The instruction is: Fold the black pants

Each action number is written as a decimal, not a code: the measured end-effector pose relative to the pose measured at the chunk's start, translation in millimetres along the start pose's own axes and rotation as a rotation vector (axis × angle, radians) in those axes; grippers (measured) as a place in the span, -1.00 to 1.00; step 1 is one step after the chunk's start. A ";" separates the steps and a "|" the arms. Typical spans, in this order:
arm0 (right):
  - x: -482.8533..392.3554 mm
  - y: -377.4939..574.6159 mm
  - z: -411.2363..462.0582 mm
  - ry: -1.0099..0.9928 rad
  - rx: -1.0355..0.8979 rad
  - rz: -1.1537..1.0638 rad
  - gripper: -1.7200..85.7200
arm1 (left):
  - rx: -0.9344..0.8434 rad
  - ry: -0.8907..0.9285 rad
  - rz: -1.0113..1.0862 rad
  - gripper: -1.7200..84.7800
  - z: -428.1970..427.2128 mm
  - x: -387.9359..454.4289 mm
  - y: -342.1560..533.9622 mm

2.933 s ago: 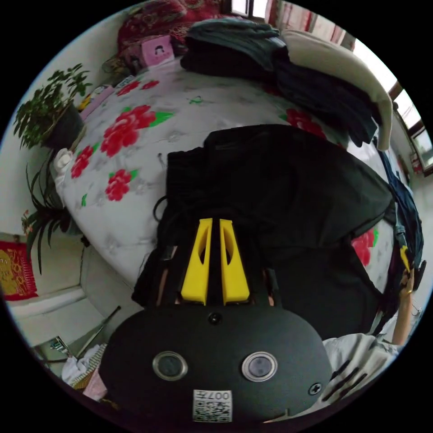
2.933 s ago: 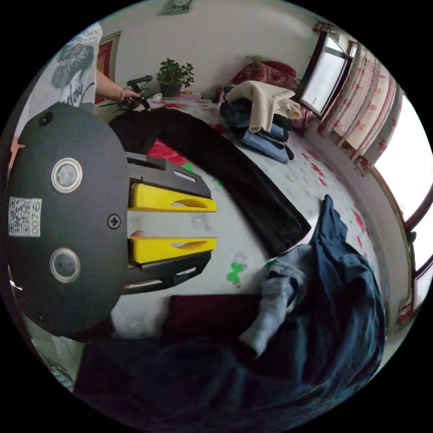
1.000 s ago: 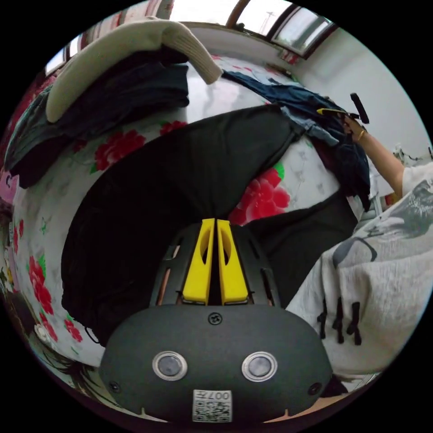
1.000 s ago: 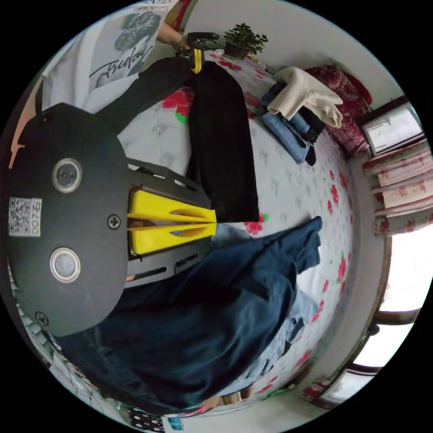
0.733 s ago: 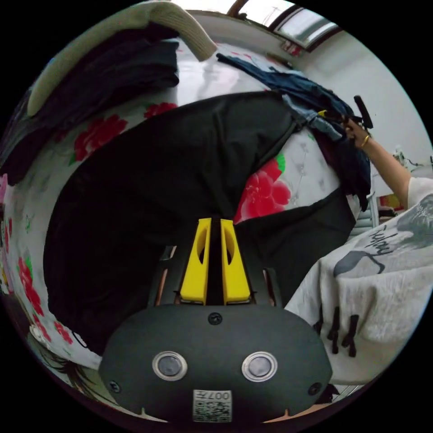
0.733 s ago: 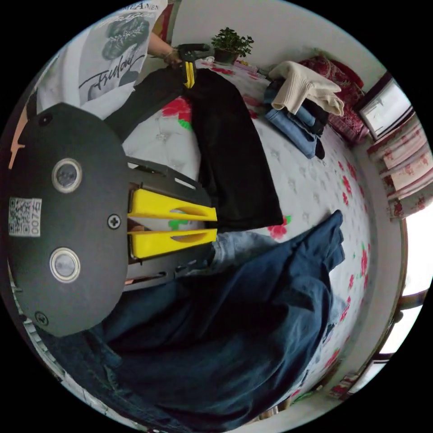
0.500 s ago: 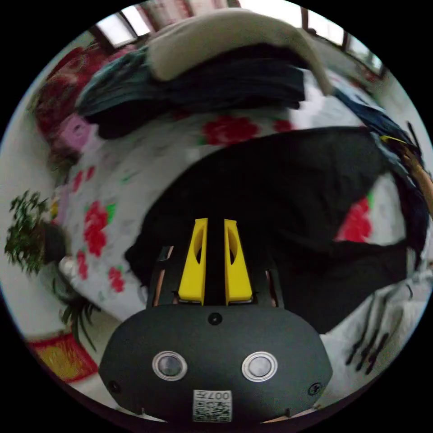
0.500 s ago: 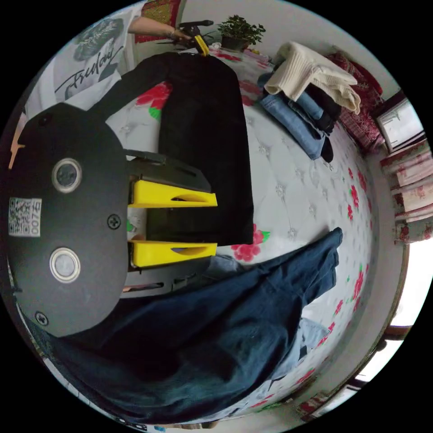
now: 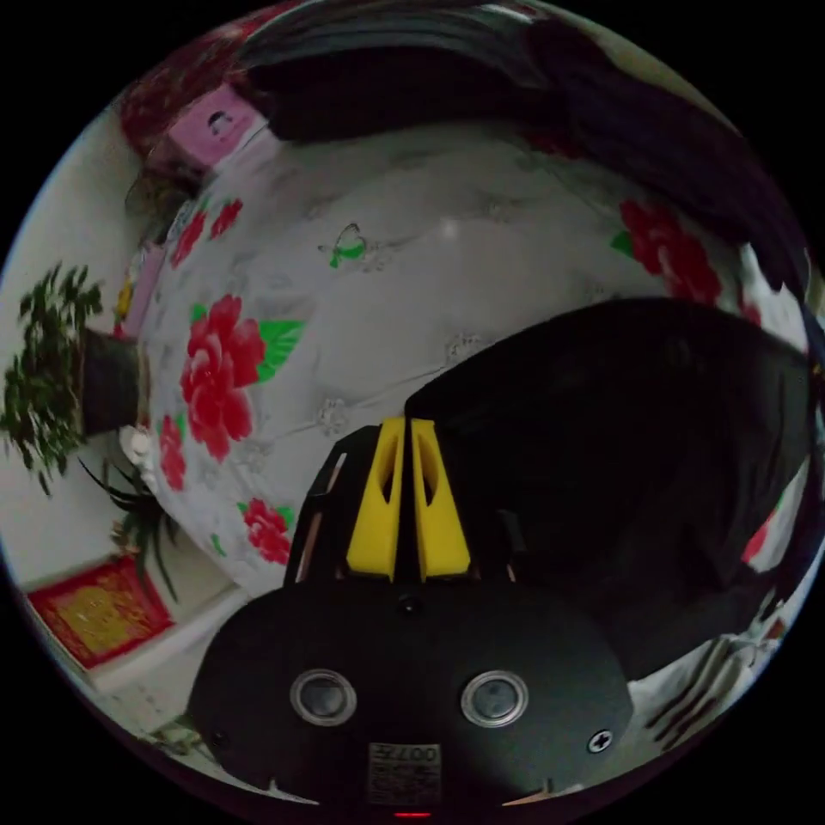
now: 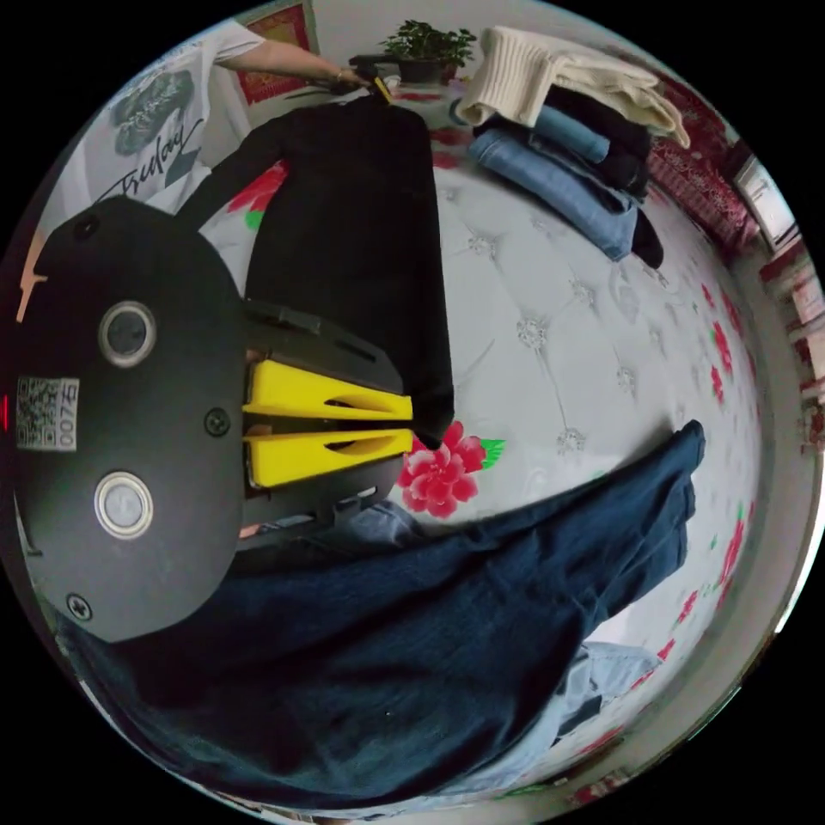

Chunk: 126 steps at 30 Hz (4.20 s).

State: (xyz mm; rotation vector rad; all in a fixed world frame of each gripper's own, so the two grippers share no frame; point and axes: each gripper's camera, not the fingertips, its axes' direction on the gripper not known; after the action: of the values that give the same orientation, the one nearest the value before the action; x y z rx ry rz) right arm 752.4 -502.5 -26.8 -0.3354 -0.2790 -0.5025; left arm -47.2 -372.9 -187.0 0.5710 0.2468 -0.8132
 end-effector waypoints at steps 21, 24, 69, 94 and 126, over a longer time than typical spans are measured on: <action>-1.4 401.0 -157.3 -0.108 0.550 -0.043 -0.96 | 0.537 0.427 -0.068 -0.98 -203.5 -106.6 312.0; 6.6 470.9 -121.8 -0.113 0.449 0.024 -0.96 | 0.450 0.461 -0.101 -0.98 -180.3 -94.1 357.0; 116.2 654.5 112.2 -0.235 -0.004 0.427 -0.91 | 0.087 0.282 -0.188 -0.98 -194.1 -44.4 393.6; 171.7 682.9 123.0 -0.075 0.064 0.330 -0.96 | -0.036 0.152 -0.061 -0.97 -197.1 -53.1 400.9; 189.8 726.7 218.0 -0.506 0.568 1.082 -0.74 | 0.355 1.043 -0.862 -0.63 -108.3 -279.2 573.7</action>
State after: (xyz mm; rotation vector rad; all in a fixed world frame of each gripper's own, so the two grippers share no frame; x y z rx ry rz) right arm 1244.8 99.0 58.6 -0.0149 -0.6509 0.7394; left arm 192.9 174.4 61.4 1.2364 1.3936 -1.3376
